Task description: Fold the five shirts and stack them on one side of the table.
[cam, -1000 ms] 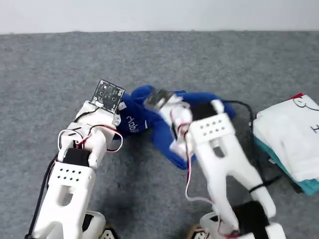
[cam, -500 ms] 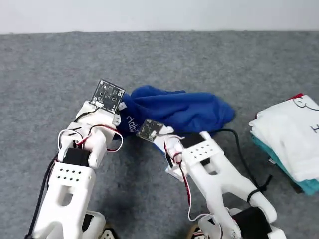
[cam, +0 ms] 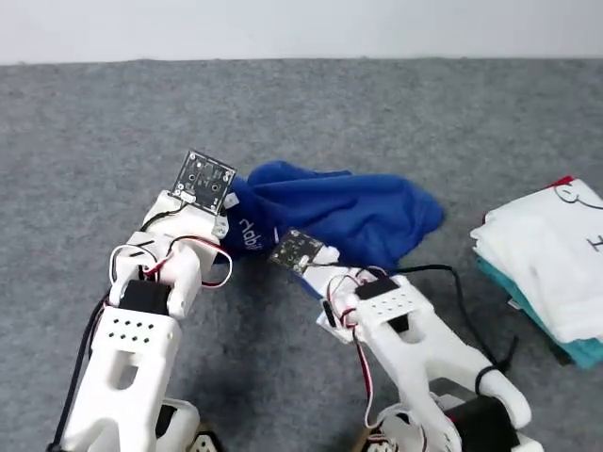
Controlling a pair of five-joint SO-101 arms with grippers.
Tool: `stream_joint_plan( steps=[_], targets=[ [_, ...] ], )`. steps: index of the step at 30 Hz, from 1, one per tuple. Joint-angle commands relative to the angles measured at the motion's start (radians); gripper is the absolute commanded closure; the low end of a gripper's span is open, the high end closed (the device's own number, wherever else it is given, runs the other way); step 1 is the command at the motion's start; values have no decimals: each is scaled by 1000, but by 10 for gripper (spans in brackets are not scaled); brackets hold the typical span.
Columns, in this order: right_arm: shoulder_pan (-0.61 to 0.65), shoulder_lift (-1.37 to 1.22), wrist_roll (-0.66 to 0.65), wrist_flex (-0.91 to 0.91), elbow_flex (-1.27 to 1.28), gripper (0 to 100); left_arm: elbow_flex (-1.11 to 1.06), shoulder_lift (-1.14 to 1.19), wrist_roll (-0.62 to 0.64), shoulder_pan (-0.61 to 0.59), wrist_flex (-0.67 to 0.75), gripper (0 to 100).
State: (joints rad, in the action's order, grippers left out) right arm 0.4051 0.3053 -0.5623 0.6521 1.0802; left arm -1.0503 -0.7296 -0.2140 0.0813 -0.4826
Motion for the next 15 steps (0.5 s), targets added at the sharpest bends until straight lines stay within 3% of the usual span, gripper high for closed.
stream_joint_plan(
  steps=[1,6,15],
  targets=[
    [-68,22,-37,-44,8,760,5,-8,-2,-3,17,986],
    [-71,24,-97,-44,9,980,5,-8,-2,-3,17,986],
    [-71,54,-97,-41,-2,989,5,-8,-2,-3,15,986]
  ],
)
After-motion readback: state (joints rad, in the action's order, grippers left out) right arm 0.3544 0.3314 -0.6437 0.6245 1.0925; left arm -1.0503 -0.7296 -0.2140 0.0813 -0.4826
